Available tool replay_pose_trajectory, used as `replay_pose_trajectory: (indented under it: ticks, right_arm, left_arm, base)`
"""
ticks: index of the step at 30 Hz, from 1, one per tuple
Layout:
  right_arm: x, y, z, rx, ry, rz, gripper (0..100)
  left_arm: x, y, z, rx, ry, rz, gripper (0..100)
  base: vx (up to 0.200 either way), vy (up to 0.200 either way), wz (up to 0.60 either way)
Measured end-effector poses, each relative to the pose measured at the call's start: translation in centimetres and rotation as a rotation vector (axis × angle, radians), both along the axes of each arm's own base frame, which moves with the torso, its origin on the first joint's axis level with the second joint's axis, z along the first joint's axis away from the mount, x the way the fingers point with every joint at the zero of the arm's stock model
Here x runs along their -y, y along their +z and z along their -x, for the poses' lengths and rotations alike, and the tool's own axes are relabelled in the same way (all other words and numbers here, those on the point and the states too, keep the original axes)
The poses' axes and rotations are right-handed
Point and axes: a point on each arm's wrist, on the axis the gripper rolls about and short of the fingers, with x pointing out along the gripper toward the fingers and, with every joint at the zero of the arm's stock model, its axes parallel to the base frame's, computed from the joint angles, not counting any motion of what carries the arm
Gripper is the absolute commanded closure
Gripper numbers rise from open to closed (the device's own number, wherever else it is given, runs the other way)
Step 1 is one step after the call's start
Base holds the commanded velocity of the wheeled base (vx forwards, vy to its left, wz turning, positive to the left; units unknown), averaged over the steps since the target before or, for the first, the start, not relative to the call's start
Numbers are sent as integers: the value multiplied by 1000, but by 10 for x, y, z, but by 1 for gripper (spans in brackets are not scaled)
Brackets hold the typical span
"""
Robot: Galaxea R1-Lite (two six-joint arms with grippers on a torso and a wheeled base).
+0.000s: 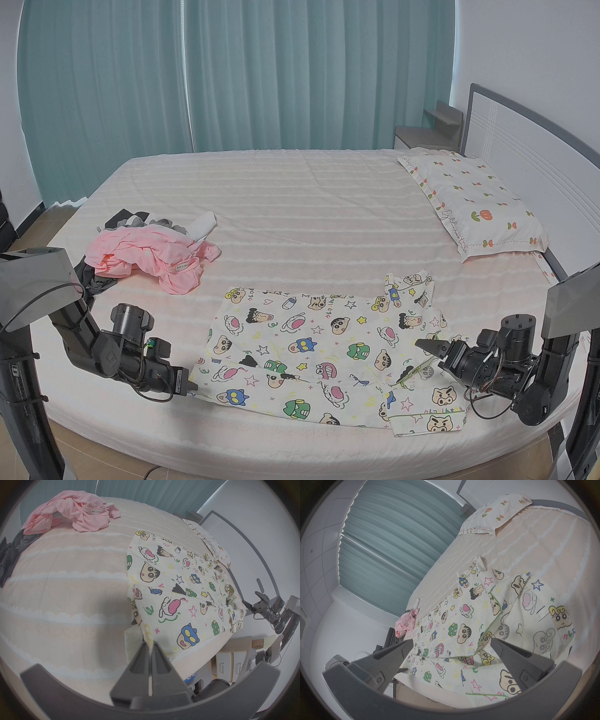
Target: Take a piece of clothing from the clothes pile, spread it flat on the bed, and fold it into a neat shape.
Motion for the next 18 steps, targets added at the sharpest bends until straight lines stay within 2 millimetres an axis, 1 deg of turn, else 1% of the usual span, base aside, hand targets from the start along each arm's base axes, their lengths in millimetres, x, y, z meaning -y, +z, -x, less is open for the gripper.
replay_pose_trajectory:
  ticks: [5,6,14,18]
  right_arm:
    - [0,0,0,-1,1,1,0]
    - [0,0,0,0,1,1,0]
    - [0,0,0,13,12,24,0]
    - [4,5,1,48,19,65,0]
  left_arm:
    - [0,1,0,5,-1,-1,100]
    - [0,1,0,5,-2,-1,0]
    - [1,0,1,-3,0,6,0]
    - [-1,-1,5,-13,-4,37,0]
  base:
    - [0,0,0]
    - [0,0,0]
    - [0,0,0]
    - [0,0,0]
